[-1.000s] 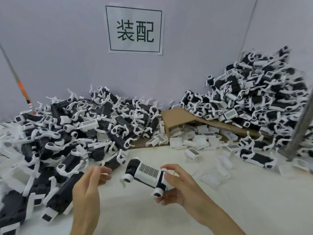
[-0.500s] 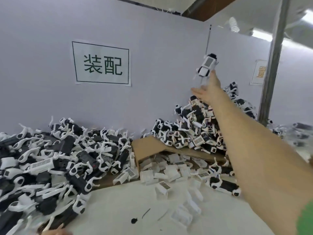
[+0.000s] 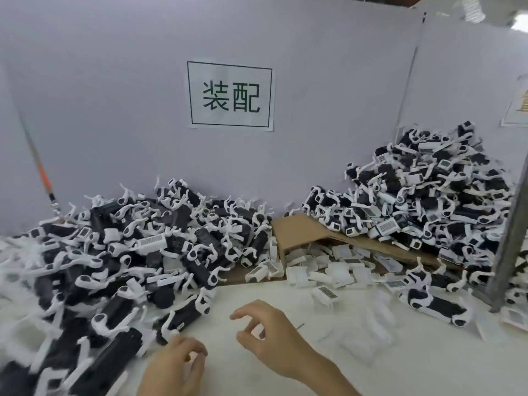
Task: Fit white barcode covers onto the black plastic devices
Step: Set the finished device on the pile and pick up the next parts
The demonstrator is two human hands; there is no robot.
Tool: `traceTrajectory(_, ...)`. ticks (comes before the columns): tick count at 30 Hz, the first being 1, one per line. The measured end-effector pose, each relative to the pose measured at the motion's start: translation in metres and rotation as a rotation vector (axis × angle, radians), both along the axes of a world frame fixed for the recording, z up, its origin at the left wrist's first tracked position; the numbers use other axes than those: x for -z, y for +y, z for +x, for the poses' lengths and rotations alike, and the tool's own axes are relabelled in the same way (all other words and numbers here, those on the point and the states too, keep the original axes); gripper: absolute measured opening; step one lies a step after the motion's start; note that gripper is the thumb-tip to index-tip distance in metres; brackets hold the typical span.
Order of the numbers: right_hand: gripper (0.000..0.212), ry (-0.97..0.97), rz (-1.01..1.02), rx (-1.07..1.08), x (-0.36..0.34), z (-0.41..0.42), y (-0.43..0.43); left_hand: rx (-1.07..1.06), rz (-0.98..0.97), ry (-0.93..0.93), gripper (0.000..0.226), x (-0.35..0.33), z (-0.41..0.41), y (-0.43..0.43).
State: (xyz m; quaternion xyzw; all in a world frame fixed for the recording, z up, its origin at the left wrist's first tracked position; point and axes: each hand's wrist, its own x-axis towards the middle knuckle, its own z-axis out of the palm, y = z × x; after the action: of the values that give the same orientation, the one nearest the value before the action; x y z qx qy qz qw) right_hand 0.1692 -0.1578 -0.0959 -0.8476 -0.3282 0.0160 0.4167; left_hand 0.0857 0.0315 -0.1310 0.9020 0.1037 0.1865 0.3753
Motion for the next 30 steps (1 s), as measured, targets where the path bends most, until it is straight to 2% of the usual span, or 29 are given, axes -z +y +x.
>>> traceTrajectory(1, 0.029, 0.026, -0.033, -0.007, 0.021, -0.005, 0.007, 0.019, 0.049, -0.064, 0.033, 0.003, -0.001, -0.001)
traceTrajectory(3, 0.033, 0.035, -0.081, -0.01, 0.039, -0.003, 0.017, 0.044, 0.072, -0.052, 0.022, 0.005, -0.004, 0.0)
traceTrajectory(5, 0.045, 0.031, -0.147, -0.042, 0.034, 0.004, 0.025, 0.029, 0.125, -0.051, 0.011, 0.005, -0.005, 0.006)
traceTrajectory(9, 0.064, -0.054, -0.14, -0.031, 0.016, 0.02, 0.05, 0.017, 0.144, -0.051, 0.01, 0.006, -0.009, 0.005)
traceTrajectory(11, 0.064, -0.104, -0.153, -0.01, 0.009, 0.028, 0.071, -0.023, 0.148, -0.026, 0.011, 0.005, -0.011, 0.008)
traceTrajectory(13, 0.065, -0.064, -0.155, 0.009, 0.008, 0.032, 0.09, -0.072, 0.134, -0.021, 0.013, 0.006, -0.012, 0.01)
traceTrajectory(17, 0.066, 0.028, -0.055, 0.05, 0.018, 0.039, 0.112, -0.155, -0.014, -0.126, 0.037, 0.006, -0.014, 0.01)
traceTrajectory(21, 0.043, -0.06, -0.108, 0.066, 0.033, 0.042, 0.107, -0.215, -0.165, -0.219, 0.054, 0.008, -0.011, 0.012)
traceTrajectory(26, 0.006, -0.121, -0.076, 0.044, 0.038, 0.035, 0.081, -0.204, -0.144, -0.127, 0.067, 0.009, -0.009, 0.017)
traceTrajectory(28, 0.003, -0.147, -0.096, 0.05, 0.036, 0.03, 0.072, -0.186, -0.111, -0.089, 0.066, 0.011, -0.009, 0.017)
traceTrajectory(30, 0.008, -0.118, -0.029, 0.025, 0.033, 0.026, 0.064, -0.178, -0.061, -0.091, 0.055, 0.011, -0.008, 0.017)
